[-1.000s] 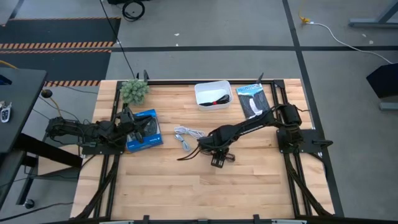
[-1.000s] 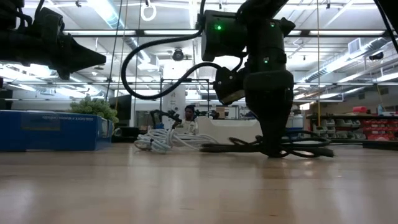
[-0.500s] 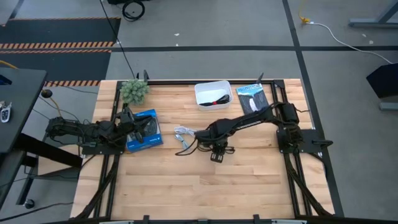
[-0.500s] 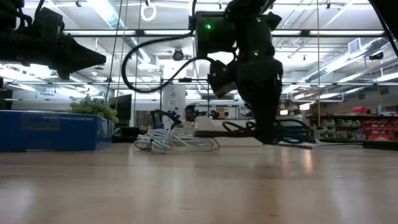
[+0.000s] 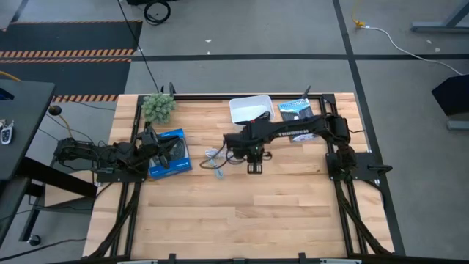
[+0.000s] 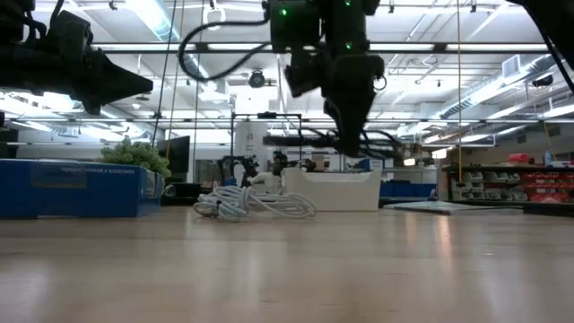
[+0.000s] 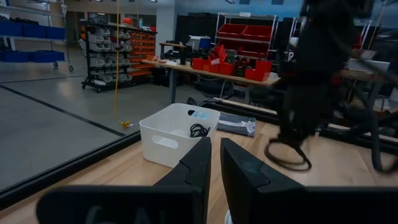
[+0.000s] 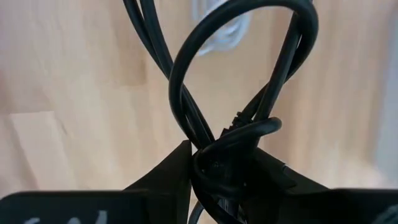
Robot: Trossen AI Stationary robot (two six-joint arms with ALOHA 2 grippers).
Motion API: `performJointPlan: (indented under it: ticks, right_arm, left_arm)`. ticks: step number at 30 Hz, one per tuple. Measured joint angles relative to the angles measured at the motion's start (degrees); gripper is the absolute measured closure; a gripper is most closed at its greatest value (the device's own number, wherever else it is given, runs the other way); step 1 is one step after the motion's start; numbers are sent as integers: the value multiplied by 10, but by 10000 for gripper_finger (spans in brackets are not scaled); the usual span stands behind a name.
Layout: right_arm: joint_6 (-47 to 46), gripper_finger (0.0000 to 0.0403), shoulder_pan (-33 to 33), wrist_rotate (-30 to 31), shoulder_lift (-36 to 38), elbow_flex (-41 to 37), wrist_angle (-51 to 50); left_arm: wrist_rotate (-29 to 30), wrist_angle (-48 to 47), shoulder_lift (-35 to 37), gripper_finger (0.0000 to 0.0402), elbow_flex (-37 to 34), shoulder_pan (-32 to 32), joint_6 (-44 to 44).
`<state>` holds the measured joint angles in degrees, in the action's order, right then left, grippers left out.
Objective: Pick and place USB-C Cables
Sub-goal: Put the black USB cable into the white bin
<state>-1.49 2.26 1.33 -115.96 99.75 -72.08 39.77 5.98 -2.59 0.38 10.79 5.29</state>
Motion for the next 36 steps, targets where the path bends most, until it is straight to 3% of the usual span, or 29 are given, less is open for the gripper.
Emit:
performJointPlan:
  ticks: [8,15,21,36]
  right_arm:
    - [109,283,42,69,1,85,-43]
    - [159,283,103,102,1,96,-73]
    - [211,283,153,113,1,96,-40]
    - [290,283,235,46,-1,92,45]
  left_arm:
    - [0,0,0,358,0,0,0]
    - [0,0,0,358,0,0,0]
    - [0,0,0,358,0,0,0]
    - [0,0,0,358,0,0,0]
